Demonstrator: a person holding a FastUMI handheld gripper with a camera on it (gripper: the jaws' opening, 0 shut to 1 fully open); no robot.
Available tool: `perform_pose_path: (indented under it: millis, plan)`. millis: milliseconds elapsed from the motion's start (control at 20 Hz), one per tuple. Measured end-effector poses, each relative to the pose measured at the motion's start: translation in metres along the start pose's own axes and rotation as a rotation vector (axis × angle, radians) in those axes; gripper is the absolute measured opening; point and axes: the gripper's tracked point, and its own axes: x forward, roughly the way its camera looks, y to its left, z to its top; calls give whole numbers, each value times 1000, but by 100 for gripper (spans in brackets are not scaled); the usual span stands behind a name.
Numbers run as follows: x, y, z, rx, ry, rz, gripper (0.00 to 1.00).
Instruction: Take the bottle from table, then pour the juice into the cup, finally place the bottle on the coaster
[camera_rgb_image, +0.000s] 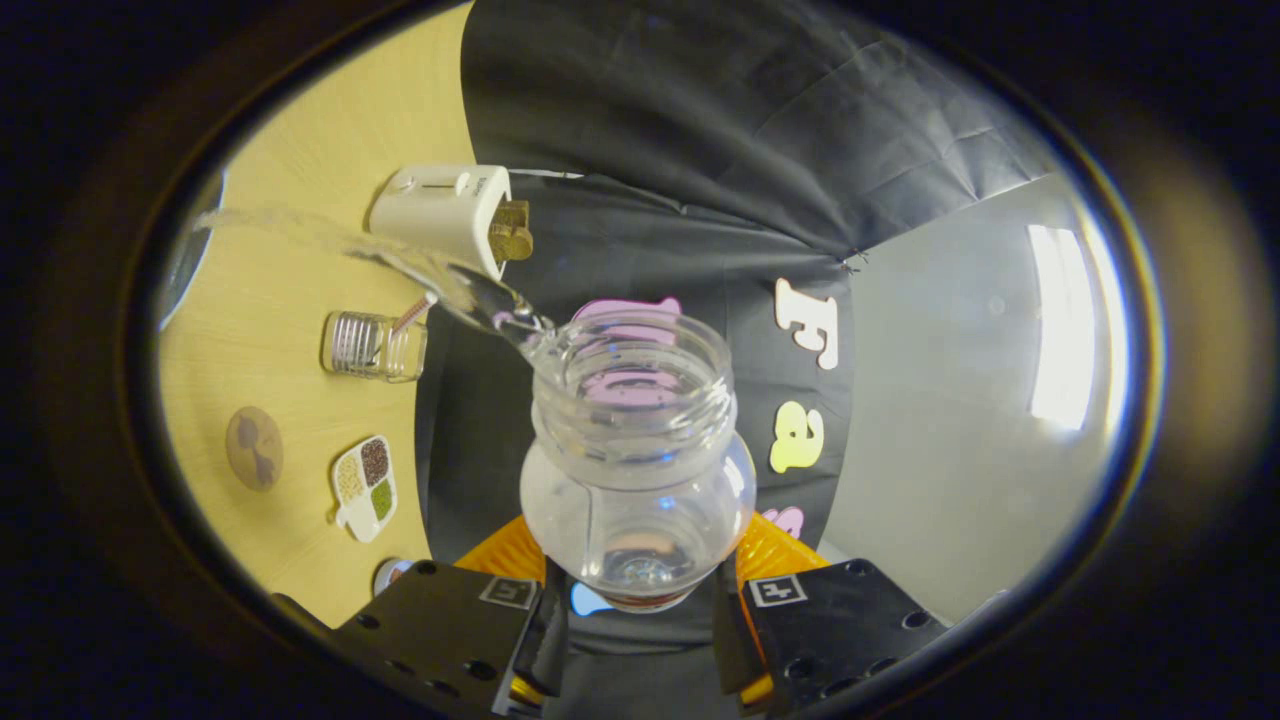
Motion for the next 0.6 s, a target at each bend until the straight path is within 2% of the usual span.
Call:
perform_pose_path:
  millis: [600]
  plan:
    - [5, -13, 8, -44, -55, -36, 61]
